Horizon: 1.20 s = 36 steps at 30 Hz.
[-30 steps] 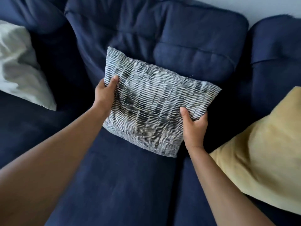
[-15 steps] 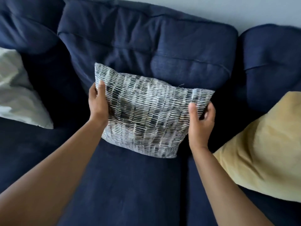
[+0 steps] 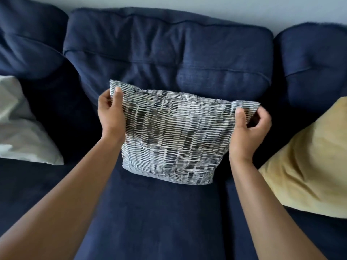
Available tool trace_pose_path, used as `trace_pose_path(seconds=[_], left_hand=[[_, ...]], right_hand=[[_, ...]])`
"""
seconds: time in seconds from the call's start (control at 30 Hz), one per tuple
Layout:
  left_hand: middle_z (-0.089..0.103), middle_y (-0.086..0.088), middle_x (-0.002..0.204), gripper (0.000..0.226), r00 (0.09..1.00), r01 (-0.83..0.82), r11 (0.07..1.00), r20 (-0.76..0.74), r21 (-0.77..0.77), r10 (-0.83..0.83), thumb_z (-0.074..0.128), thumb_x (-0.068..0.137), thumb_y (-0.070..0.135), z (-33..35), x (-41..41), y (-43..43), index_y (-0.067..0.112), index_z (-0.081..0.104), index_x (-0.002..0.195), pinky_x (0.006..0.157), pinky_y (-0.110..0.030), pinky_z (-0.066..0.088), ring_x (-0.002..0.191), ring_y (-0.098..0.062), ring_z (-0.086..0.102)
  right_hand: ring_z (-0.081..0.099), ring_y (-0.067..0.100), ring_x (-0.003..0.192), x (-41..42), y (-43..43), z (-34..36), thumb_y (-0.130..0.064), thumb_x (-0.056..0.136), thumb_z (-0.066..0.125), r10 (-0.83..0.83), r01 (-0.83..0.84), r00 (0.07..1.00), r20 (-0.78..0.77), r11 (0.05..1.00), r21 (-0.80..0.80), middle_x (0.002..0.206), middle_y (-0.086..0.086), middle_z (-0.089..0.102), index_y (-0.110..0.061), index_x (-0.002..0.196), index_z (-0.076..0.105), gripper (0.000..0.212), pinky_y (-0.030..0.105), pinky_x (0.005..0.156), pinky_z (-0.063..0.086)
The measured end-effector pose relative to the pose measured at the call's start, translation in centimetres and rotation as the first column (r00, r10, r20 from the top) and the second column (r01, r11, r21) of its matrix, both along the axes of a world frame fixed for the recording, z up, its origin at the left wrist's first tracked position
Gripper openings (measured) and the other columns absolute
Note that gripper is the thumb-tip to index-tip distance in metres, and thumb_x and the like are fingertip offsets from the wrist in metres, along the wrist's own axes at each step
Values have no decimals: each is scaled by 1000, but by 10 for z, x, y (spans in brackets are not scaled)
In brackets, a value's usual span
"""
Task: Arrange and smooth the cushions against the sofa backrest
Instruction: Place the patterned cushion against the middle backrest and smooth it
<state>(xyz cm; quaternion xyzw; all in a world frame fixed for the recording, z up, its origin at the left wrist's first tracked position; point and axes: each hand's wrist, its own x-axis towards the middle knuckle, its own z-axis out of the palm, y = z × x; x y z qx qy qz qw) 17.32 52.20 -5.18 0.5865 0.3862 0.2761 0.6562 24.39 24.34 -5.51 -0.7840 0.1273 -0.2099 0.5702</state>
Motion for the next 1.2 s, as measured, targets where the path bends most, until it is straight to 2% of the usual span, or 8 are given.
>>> trace_pose_path(seconds=[0.13, 0.27, 0.37, 0.53, 0.73, 0.93, 1.07, 1.2], left_hand=[[64, 8, 85, 12, 994, -112, 990, -5, 83, 113, 61, 98, 29, 5, 7, 15, 18, 64, 94, 74, -19, 52, 77, -3, 58], [59, 7, 89, 7, 967, -253, 963, -8, 87, 255, 61, 97, 29, -3, 10, 15, 24, 58, 93, 76, -20, 50, 78, -2, 54], [54, 0, 131, 41, 960, -257, 916, -26, 308, 278, 60, 95, 35, -5, 13, -3, 23, 52, 134, 107, -33, 44, 117, -9, 55], [27, -16, 162, 53, 996, 84, 482, -54, 872, -76, 42, 105, 21, -12, 0, -64, 1, 32, 153, 124, -51, 6, 153, -34, 19], [17, -11, 167, 63, 815, 568, -45, -570, 822, -109, 24, 105, 46, -84, -15, -31, 15, 18, 159, 124, -50, -7, 155, -30, 9], [5, -15, 168, 62, 845, 425, 370, -508, 826, 164, 26, 108, 37, -53, -2, 0, 7, 11, 159, 121, -63, 0, 154, -37, 0], [11, -19, 165, 59, 933, 359, 225, -356, 906, -57, 29, 106, 29, -51, -14, -75, 0, 21, 156, 123, -51, -9, 153, -40, 5], [10, -10, 167, 61, 839, 543, 154, -542, 826, -49, 28, 105, 34, -103, -27, -76, 8, 14, 159, 124, -46, -10, 154, -20, 0]], right_hand=[[44, 38, 137, -17, 32, 20, -14, 99, 55, 239, -80, 895, 377, 916, -393, 141, 25, 50, 9, 133, 51, 42, 53, 111, 35], [27, 32, 148, -43, 78, 14, -18, 103, 43, 641, -354, 738, 209, 632, -689, 156, 17, 37, 0, 145, 43, 46, 56, 119, 22], [21, 28, 151, -42, 85, 3, -21, 105, 34, 677, -404, 728, 104, 548, -733, 160, 14, 31, -2, 150, 36, 49, 50, 122, 15], [21, 28, 151, -41, 77, -14, -18, 105, 35, 633, -327, 766, 112, 533, -780, 160, 14, 29, -2, 151, 34, 49, 50, 122, 15], [9, 22, 153, 9, 18, -55, -38, 106, 31, 493, -260, 863, -113, 242, -935, 166, 5, 12, -17, 158, 18, 58, 49, 122, 2], [7, 25, 153, 10, 1, -35, -34, 107, 28, 323, -175, 946, -36, 415, -893, 166, 10, 12, -9, 157, 17, 57, 52, 122, 1], [10, 27, 152, -36, 50, -39, -21, 105, 35, 517, -227, 852, 80, 503, -834, 163, 13, 17, -3, 155, 21, 55, 48, 123, 2], [11, 21, 152, -41, 47, -83, -13, 101, 47, 609, -283, 792, -53, 288, -915, 164, 7, 19, -9, 156, 21, 61, 42, 123, -4]])
